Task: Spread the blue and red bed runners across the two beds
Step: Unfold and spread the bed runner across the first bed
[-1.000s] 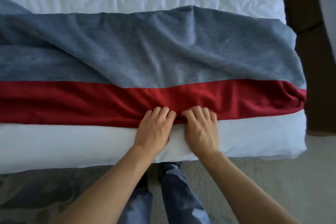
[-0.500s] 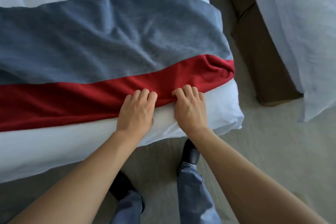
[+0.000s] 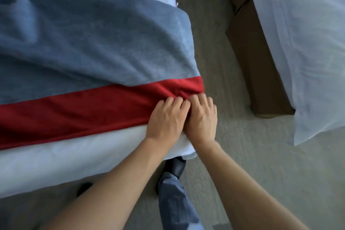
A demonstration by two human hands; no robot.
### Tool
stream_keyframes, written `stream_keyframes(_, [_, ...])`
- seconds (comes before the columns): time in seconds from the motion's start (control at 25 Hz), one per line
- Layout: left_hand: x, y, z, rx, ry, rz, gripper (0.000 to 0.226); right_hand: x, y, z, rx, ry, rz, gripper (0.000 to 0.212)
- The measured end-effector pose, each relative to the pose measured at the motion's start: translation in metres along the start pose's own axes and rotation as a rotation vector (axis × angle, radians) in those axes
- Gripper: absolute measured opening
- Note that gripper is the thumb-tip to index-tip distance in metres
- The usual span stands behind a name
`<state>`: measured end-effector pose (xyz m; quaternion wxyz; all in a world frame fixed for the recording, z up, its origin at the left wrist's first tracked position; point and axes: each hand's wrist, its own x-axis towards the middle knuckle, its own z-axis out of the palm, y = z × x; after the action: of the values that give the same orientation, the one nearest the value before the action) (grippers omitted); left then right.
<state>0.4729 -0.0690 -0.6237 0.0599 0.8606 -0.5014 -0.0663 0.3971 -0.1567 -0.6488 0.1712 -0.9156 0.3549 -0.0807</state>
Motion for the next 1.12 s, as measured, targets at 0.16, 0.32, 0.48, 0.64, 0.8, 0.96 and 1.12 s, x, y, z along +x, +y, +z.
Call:
stream_keyframes(0.16, [0.006,0.008,-0.005,-0.004,-0.016,0.008,0.015,-0.003,0.009,-0.006,0.05,-0.035,0.027,0.01])
stream_keyframes(0.32, [0.009,0.015,-0.004,-0.051,-0.036,0.011,0.012,-0.009,0.02,-0.009,0.085,-0.048,0.114,0.017])
stream_keyframes(0.48, [-0.019,0.019,0.002,-0.077,0.002,0.118,0.012,-0.037,0.024,-0.006,0.067,-0.06,0.176,0.022])
stream_keyframes(0.64, [-0.001,0.006,-0.005,-0.121,-0.015,0.131,0.017,-0.021,0.037,0.012,0.054,-0.044,0.325,0.022])
stream_keyframes(0.8, [-0.023,-0.01,-0.009,-0.244,-0.074,0.244,0.002,-0.06,0.023,0.005,-0.029,-0.135,0.5,0.025])
stream_keyframes(0.96, [0.003,-0.096,-0.049,-0.316,-0.063,0.187,0.023,-0.007,-0.031,-0.013,-0.059,0.022,0.492,0.021])
stream_keyframes(1.12, [0.057,-0.222,-0.088,-0.19,0.032,0.096,0.022,0.106,-0.132,-0.006,0.016,0.146,0.289,0.016])
